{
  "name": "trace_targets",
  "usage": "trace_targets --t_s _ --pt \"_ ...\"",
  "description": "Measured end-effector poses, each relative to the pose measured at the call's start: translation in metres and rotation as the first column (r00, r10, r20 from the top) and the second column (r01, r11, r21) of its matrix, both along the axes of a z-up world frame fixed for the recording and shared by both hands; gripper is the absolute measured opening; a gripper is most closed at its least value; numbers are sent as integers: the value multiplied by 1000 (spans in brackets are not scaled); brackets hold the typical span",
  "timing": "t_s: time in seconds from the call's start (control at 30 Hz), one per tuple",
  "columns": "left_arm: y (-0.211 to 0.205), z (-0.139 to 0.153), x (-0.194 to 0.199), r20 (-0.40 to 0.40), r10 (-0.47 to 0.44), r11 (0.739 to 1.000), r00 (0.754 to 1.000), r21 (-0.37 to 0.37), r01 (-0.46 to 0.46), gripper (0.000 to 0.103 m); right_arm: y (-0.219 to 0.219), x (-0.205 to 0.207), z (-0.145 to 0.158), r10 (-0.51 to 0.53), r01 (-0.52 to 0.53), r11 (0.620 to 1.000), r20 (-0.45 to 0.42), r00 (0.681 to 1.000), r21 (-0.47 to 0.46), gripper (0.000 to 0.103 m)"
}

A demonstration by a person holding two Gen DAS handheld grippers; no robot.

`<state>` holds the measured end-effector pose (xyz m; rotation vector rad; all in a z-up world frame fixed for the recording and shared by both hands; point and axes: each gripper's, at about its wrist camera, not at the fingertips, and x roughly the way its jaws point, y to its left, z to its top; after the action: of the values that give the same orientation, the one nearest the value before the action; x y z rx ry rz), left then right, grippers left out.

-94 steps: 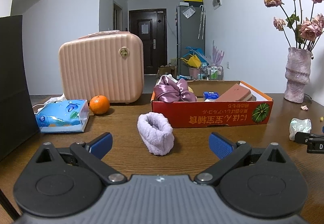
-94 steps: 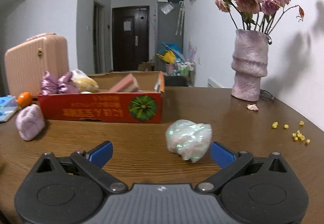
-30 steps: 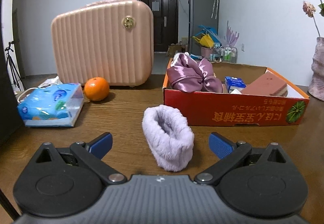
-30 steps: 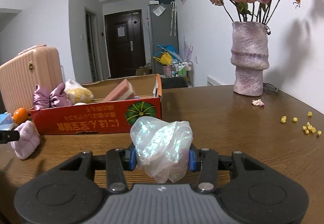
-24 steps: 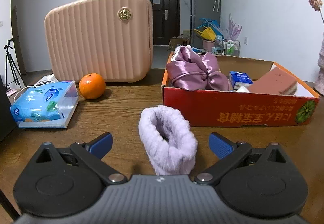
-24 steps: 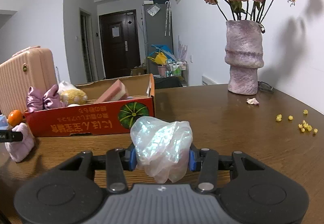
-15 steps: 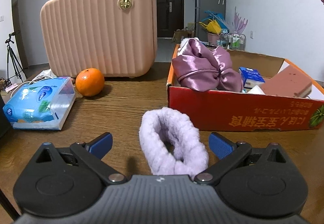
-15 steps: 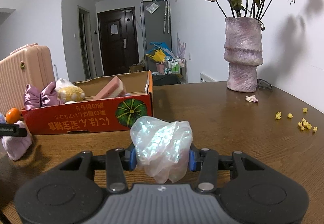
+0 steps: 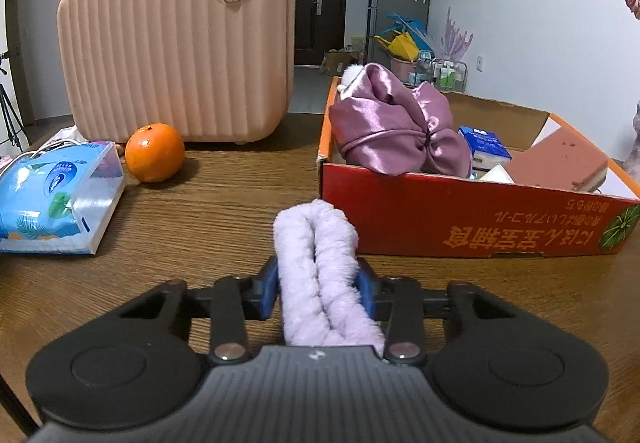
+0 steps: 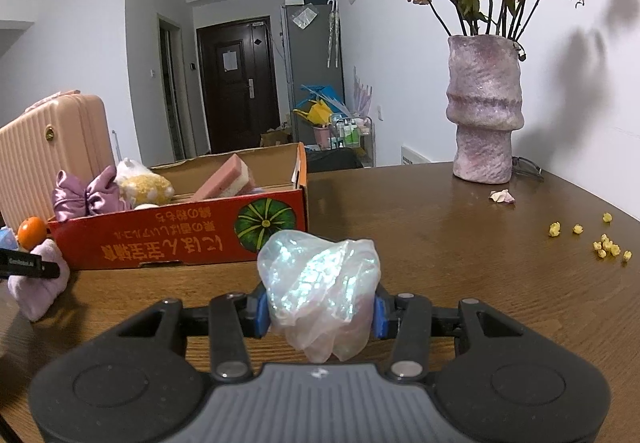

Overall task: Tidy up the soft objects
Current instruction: 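Grasp the lilac fuzzy sock with the left gripper while the right holds the bag, then carry the sock and plastic bag in both grippers over the cardboard box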

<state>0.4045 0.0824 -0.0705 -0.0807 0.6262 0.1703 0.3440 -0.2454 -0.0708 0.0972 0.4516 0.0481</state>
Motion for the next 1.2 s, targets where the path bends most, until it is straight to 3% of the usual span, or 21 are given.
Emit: trace_targets --t_s 0.27,0.53,1.2 --pt "5 7 -15 57 70 997 996 32 -72 34 -1 -4 3 17 -17 1000 15 1000 18 45" --pt "-3 22 -49 140 83 995 987 47 -90 34 -2 -8 7 33 -34 999 37 999 36 45" --pt "-55 62 -108 302 -57 998 952 49 44 34 9 -24 18 97 -104 994 129 987 47 45"
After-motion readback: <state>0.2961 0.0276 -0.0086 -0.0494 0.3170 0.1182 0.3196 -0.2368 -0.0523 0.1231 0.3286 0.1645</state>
